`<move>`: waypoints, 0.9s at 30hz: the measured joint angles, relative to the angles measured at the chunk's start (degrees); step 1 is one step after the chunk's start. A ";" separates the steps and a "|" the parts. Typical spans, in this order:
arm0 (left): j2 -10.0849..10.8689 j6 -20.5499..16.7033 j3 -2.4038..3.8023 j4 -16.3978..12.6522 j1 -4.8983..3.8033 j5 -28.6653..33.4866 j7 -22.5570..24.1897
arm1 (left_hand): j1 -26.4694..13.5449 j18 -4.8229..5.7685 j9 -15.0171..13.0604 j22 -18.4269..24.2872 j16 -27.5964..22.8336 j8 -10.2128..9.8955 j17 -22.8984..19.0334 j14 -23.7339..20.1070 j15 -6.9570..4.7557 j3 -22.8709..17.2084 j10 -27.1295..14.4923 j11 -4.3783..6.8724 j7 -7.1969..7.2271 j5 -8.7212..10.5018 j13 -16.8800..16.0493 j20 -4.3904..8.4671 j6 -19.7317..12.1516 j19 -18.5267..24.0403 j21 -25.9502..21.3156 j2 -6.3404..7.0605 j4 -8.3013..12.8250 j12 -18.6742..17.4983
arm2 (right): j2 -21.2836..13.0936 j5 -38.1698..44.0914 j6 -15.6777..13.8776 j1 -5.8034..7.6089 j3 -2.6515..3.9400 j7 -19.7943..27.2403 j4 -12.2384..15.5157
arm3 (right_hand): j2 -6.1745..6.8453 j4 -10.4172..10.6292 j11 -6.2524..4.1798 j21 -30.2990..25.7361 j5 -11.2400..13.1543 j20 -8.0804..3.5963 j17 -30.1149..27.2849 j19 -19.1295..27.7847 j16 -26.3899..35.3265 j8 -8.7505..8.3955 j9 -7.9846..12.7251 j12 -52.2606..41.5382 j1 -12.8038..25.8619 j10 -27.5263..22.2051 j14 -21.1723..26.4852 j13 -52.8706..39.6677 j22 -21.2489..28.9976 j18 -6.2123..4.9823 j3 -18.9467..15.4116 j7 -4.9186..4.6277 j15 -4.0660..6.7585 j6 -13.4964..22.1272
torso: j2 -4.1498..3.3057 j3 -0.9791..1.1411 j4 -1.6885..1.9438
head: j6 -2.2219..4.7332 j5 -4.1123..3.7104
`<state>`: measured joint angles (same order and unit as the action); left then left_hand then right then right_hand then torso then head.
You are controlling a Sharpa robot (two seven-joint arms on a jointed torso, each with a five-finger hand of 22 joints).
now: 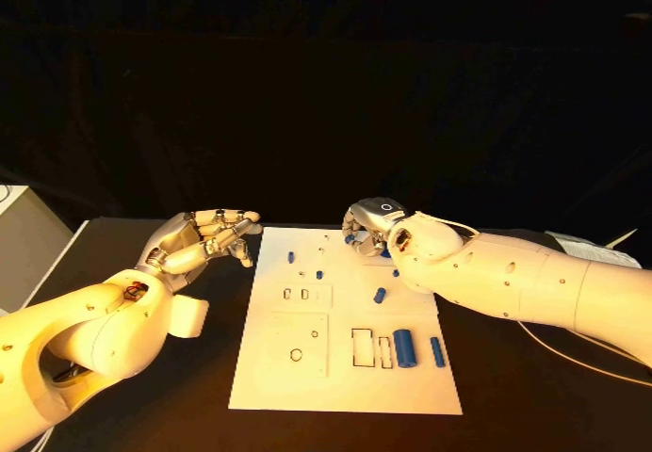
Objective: Assemble the parts on the task board
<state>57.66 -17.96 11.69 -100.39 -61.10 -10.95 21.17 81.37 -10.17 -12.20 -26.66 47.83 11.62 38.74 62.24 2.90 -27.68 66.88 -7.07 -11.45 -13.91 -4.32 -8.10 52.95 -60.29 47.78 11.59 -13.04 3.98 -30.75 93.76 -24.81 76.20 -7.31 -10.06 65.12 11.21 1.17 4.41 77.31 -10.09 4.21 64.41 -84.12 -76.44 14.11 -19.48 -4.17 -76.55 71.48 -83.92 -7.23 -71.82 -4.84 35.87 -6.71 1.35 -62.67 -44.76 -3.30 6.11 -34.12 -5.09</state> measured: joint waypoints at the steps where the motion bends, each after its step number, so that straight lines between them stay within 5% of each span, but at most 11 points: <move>1: 0.00 0.00 0.00 0.01 0.00 0.00 0.00 | 0.00 0.00 0.00 0.00 0.00 0.00 0.00 0.00 0.00 0.00 0.00 0.00 0.00 0.00 0.00 0.00 0.00 0.00 0.00 0.00 0.00 0.00 | 0.14 0.02 -0.11 0.00 0.00 -0.05 -0.09 | 0.00 0.00 0.00 0.00 0.02 0.00 0.00 0.00 0.00 0.00 0.00 0.02 0.00 0.00 0.00 -0.01 0.00 0.00 0.00 0.00 0.00 0.00 | -0.01 -0.02 0.02 | 0.04 -0.03; 13: -0.20 0.07 0.01 0.19 0.00 -0.06 -0.05 | 0.00 0.00 0.00 0.01 0.00 0.00 0.00 0.00 0.00 0.00 0.00 0.00 0.00 0.00 0.01 0.00 0.00 0.00 0.00 0.00 0.00 0.00 | 4.56 0.40 -2.70 -0.37 0.09 -0.85 -4.26 | 0.00 -0.14 0.00 0.00 0.15 0.00 -0.01 0.00 0.00 0.10 -0.04 0.19 0.00 0.00 0.00 -0.44 -0.06 0.00 -0.15 -0.05 0.00 0.07 | -0.20 -0.13 0.20 | 0.13 0.05; 27: -0.32 0.14 0.03 0.25 0.00 -0.19 -0.12 | 0.00 0.00 -0.06 -0.10 0.21 0.00 -0.01 -0.20 0.20 0.00 0.00 0.00 0.00 0.22 0.01 0.00 0.00 0.42 0.27 0.00 0.00 0.00 | 6.00 0.50 -3.30 -0.64 0.08 -0.74 -5.02 | 0.01 -0.31 -0.01 0.00 0.48 0.00 -0.02 0.01 0.00 0.30 -0.12 0.54 -0.01 -0.01 0.00 -0.49 -0.05 0.00 0.01 -0.05 0.00 0.27 | -0.29 -0.14 0.17 | 0.02 0.67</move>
<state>57.34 -17.83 11.72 -100.14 -61.10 -11.14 21.05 81.37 -10.17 -12.25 -26.76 48.04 11.62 38.73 62.04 3.10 -27.68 66.88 -7.07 -11.45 -13.69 -4.30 -8.09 52.95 -59.87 48.05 11.59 -13.04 3.98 -24.75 94.26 -28.11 75.56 -7.23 -10.80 60.10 11.22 0.85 4.41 77.31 -9.61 4.21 64.39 -84.12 -76.44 14.41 -19.60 -3.62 -76.56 71.47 -83.92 -7.72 -71.87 -4.84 35.88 -6.76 1.35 -62.40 -45.05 -3.44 6.28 -34.11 -4.42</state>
